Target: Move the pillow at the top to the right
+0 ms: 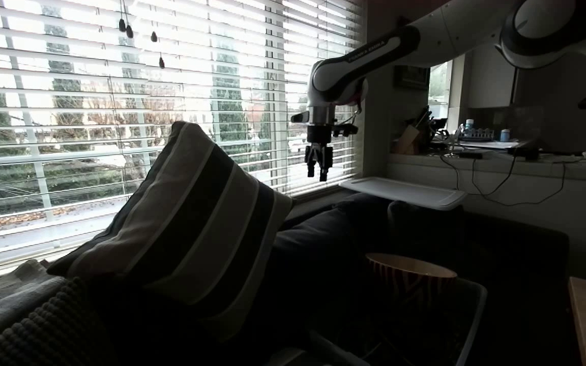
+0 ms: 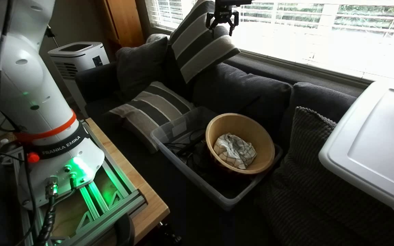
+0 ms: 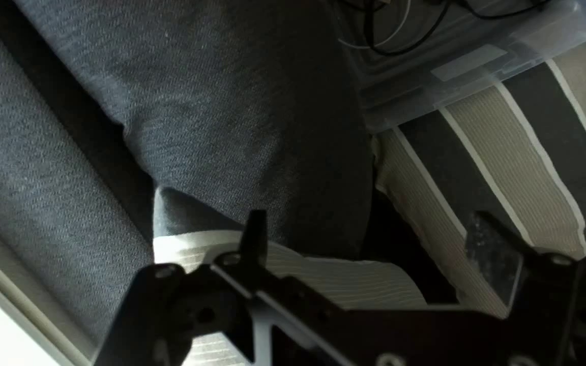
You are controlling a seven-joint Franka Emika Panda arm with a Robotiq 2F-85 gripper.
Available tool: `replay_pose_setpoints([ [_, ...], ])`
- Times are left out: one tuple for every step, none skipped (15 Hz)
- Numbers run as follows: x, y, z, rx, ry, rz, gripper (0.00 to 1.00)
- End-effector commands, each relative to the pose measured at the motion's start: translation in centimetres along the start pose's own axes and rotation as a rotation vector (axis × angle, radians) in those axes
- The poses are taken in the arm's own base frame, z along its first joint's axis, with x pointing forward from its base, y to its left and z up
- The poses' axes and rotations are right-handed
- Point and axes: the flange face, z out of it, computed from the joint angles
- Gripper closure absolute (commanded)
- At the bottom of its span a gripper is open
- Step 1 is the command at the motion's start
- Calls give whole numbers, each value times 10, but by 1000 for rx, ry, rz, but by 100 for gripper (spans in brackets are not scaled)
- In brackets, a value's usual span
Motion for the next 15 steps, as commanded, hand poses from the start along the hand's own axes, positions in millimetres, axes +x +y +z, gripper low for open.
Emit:
replay_pose_setpoints([
  [13, 34, 20, -42, 67, -92, 0],
  [14, 42, 26, -48, 89, -113, 0],
  [16, 47, 31, -51, 102, -128, 0],
  [16, 53, 37, -43, 123, -139, 0],
  [17, 58, 43, -36, 141, -155, 0],
  [17, 62, 50, -19, 178, -164, 0],
  [19, 67, 56, -12, 221, -176, 0],
  [20, 72, 61, -24, 259, -185, 0],
  [22, 75, 67, -27, 288, -193, 0],
  [25, 78, 73, -34, 301, -199, 0],
  [26, 79, 77, -30, 316, -206, 0],
  [27, 80, 82, -34, 328, -210, 0],
  [28, 82, 86, -33, 346, -215, 0],
  [30, 83, 92, -42, 361, -218, 0],
  [30, 83, 97, -29, 377, -226, 0],
])
